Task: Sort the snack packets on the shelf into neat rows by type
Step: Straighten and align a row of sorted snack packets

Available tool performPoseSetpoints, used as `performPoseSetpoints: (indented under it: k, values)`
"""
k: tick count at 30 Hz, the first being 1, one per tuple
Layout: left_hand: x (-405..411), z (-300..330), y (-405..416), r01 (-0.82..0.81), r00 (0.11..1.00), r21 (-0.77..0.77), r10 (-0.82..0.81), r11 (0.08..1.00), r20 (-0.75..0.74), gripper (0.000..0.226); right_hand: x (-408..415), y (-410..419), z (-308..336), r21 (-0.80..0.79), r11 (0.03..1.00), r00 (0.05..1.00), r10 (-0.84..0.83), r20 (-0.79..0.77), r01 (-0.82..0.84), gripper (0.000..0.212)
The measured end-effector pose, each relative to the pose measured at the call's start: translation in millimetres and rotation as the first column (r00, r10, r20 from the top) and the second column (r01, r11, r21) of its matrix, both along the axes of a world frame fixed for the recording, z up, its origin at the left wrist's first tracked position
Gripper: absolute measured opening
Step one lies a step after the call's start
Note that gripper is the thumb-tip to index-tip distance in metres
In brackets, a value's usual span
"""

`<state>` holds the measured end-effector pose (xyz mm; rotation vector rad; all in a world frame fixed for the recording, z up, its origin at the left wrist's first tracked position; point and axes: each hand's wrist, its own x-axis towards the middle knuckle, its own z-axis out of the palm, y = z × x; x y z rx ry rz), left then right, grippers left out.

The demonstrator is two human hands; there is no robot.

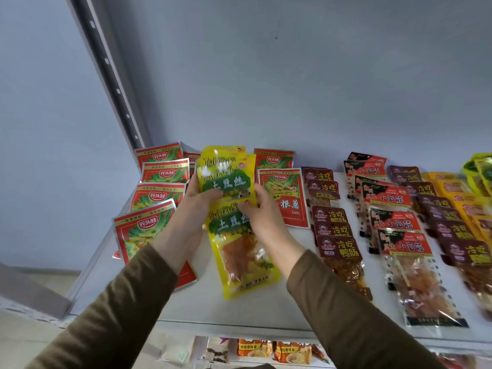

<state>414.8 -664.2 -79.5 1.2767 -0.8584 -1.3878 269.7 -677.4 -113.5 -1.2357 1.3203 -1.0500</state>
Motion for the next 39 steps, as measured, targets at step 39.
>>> performPoseSetpoints:
  k: [39]
  values:
    - [11.4,-21.7,-81.2,0.091,0.929,0.117,-0.126,0.989,0.347,0.100,12.2,-60.0,13.4,-0.028,0.994,0.993,-0.103,-0.051,0.102,0.054]
